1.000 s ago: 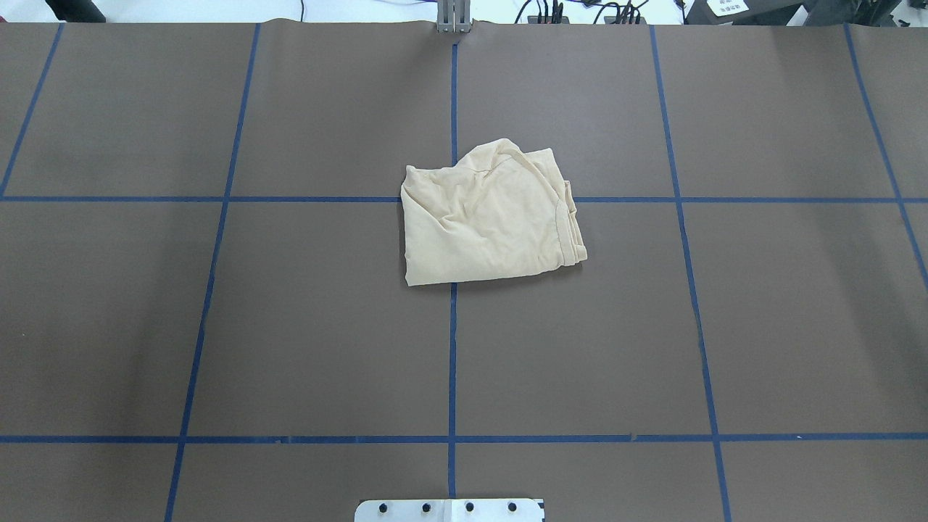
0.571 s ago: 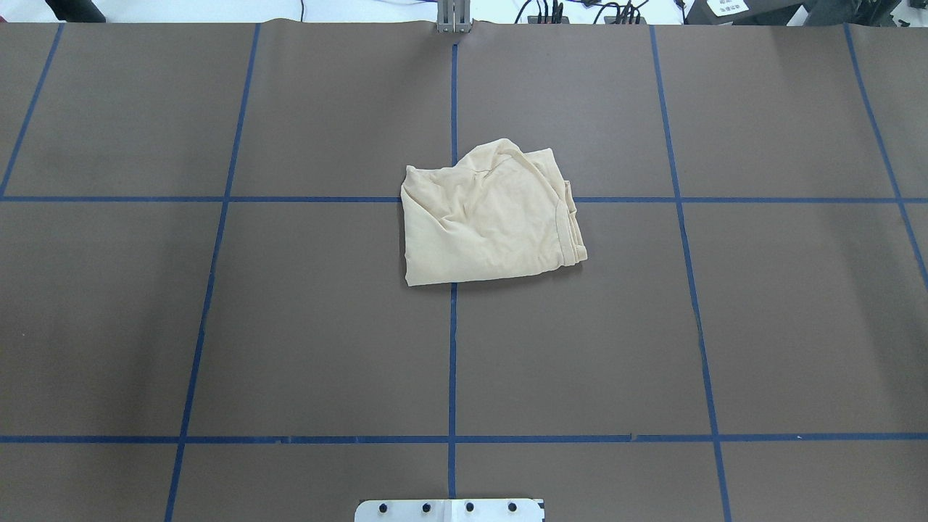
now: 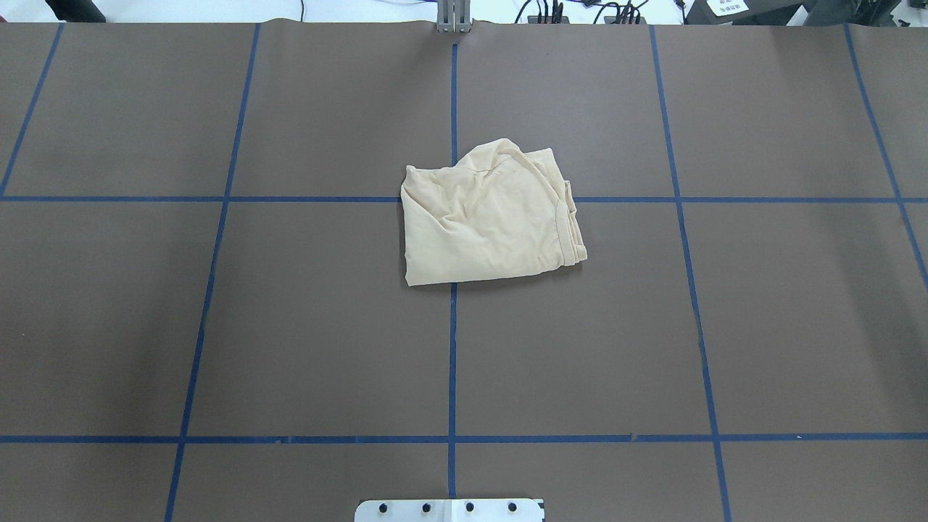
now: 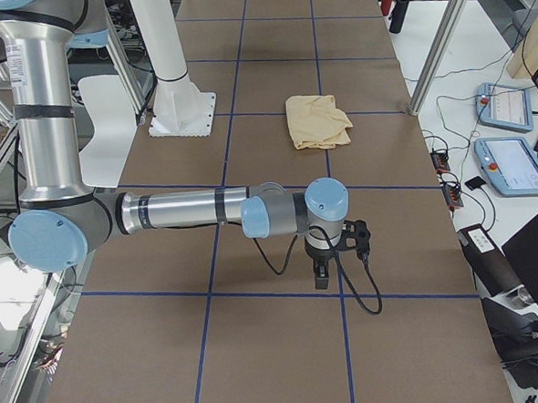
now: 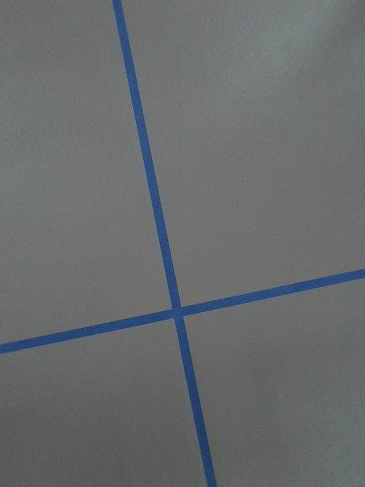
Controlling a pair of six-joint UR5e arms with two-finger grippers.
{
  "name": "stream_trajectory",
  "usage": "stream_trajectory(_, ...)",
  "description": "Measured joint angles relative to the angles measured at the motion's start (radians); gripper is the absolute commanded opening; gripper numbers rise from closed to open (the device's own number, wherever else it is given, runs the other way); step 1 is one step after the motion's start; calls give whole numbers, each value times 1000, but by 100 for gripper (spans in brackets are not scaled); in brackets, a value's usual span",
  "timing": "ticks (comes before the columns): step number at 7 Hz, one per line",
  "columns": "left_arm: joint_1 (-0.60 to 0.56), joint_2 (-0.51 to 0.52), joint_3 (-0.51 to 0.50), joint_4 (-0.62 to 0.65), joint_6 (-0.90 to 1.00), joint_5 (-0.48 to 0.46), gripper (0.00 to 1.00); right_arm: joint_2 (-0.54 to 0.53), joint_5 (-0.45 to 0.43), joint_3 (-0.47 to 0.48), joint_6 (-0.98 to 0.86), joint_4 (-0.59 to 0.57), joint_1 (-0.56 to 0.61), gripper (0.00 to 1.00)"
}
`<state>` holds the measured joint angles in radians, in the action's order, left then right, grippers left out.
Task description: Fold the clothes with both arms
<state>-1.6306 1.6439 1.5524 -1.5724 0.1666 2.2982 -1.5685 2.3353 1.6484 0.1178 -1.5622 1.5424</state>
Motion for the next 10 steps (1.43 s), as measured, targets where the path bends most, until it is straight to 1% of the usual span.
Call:
stream_trajectory(2,0,0,1,0,-8,-2,100,-8,7,21,3,-28,5,100)
stream_trajectory(4,0,-1,1,0,-11,-1,100,-8,8,21,4,-33,6,100)
stream_trajectory(7,1,0,1,-1,-98,0,100,-10,6,16,5,-33,5,100)
stream_trajectory(10,2,1,0,-1,-112,0,100,-9,7,13,5,-34,5,100)
